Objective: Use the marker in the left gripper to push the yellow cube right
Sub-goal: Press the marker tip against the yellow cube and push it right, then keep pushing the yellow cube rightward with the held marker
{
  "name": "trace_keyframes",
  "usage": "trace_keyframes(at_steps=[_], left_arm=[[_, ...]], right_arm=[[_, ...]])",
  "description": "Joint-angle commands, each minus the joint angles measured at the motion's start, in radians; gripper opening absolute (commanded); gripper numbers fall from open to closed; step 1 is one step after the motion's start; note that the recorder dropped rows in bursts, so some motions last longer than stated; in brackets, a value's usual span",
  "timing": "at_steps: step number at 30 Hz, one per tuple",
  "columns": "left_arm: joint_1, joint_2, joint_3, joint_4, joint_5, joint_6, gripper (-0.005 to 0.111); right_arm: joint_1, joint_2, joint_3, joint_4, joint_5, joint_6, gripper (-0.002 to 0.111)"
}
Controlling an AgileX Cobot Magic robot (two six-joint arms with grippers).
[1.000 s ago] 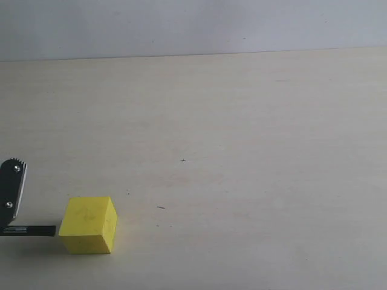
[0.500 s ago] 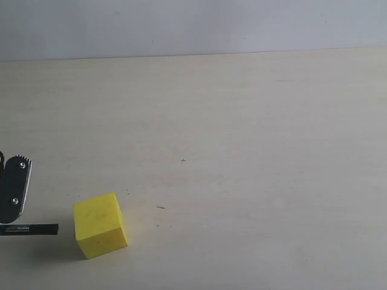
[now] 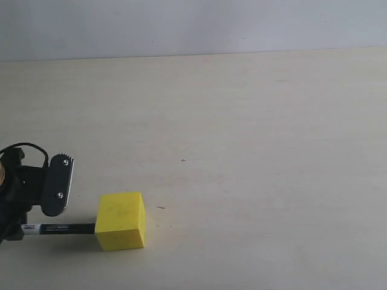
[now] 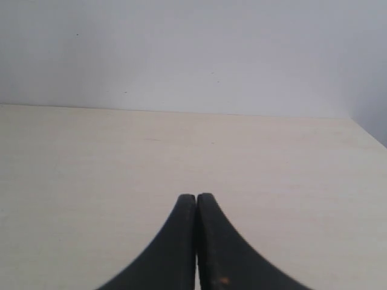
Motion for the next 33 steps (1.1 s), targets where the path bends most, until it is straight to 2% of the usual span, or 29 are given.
trace_keyframes(at_steps=[1, 5, 10, 15, 18, 21, 24, 29, 33], left_arm=[[0.014, 0.003, -0.008, 0.129, 0.086, -0.100, 0.000], [0.028, -0.011, -0.008, 0.110, 0.068, -0.102, 0.000], [0.017, -0.001, -0.008, 0.053, -0.017, -0.106, 0.000], [-0.098, 0.060, -0.045, -0.026, -0.161, -0.086, 0.000], [-0.123, 0.077, -0.065, 0.010, -0.112, -0.100, 0.000], [-0.104, 0.079, -0.065, 0.077, -0.040, -0.152, 0.000], [-0.082, 0.077, -0.065, 0.079, 0.000, -0.152, 0.000], [-0.080, 0.077, -0.065, 0.039, 0.003, -0.150, 0.000], [-0.127, 0.077, -0.065, 0.019, -0.030, -0.147, 0.000]], right_arm=[[-0.006, -0.006, 0.004, -0.001, -0.015, -0.001, 0.000], [-0.006, -0.006, 0.004, -0.001, -0.015, -0.001, 0.000], [-0.006, -0.006, 0.004, -0.001, -0.015, -0.001, 0.000], [-0.006, -0.006, 0.004, -0.001, -0.015, -0.001, 0.000], [-0.006, -0.006, 0.004, -0.001, -0.015, -0.001, 0.000], [-0.006, -0.006, 0.004, -0.001, -0.015, -0.001, 0.000], [-0.006, -0.006, 0.004, -0.001, -0.015, -0.001, 0.000], [-0.006, -0.006, 0.004, -0.001, -0.015, -0.001, 0.000], [-0.006, -0.006, 0.004, -0.001, -0.015, -0.001, 0.000]])
